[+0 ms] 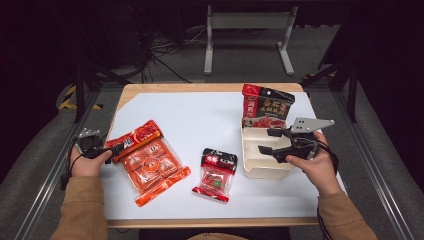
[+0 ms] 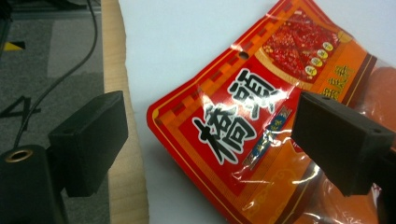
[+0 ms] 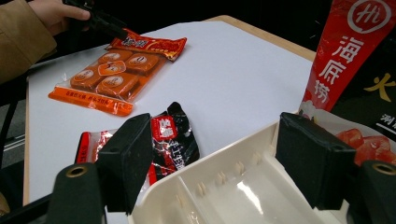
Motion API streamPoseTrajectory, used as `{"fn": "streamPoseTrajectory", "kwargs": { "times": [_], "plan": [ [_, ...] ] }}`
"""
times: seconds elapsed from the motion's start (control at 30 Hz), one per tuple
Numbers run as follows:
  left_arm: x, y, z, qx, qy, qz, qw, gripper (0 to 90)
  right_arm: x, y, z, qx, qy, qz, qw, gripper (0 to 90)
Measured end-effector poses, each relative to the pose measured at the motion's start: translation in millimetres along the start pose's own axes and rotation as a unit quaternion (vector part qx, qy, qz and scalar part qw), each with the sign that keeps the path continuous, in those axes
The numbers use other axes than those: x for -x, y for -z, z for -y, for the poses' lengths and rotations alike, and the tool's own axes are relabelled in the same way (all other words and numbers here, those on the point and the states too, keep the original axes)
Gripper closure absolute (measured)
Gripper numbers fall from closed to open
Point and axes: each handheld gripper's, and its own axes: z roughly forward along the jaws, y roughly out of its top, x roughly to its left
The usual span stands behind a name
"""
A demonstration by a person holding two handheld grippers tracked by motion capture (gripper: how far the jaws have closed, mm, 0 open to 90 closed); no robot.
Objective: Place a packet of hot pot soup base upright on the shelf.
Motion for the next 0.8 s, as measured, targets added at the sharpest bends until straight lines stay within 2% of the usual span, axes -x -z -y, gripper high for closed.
{"fn": "streamPoseTrajectory", "kwargs": {
  "times": [0.1,0.3,0.53,0.57,0.63,0.67,0.73,0.8],
  "plan": [
    [0.2,-2.8,1.0,-0.012,-0.001,0.013,0.9998,13.8,-1.5,-2.0,0.2,-0.003,0.003,-0.003,1.0000,27.8],
    [-0.3,-5.9,2.8,-0.021,0.003,0.030,0.9993,18.2,-2.1,-2.6,0.4,-0.005,0.005,-0.003,1.0000,27.8],
    [1.2,-6.1,2.2,-0.019,0.010,0.050,0.9986,27.0,-2.3,-3.3,1.8,-0.007,0.005,-0.004,1.0000,27.8],
    [2.5,-6.0,1.7,-0.017,0.010,0.062,0.9978,29.6,-2.1,-3.7,2.3,-0.008,0.003,-0.004,1.0000,27.7],
    [2.8,-5.8,1.0,-0.015,0.009,0.065,0.9978,30.2,-1.9,-4.3,2.7,-0.008,0.003,-0.004,1.0000,27.8],
    [3.9,-5.7,0.8,-0.015,0.015,0.073,0.9971,31.5,-1.7,-4.8,3.1,-0.009,0.003,-0.005,0.9999,27.8],
    [4.5,-5.7,0.2,-0.013,0.013,0.082,0.9965,32.1,-2.0,-5.6,3.4,-0.010,0.002,-0.006,0.9999,27.7],
    [5.2,-4.6,0.0,-0.014,0.015,0.086,0.9961,37.9,-2.5,-6.1,3.1,-0.009,0.004,-0.008,0.9999,27.8]
  ]
}}
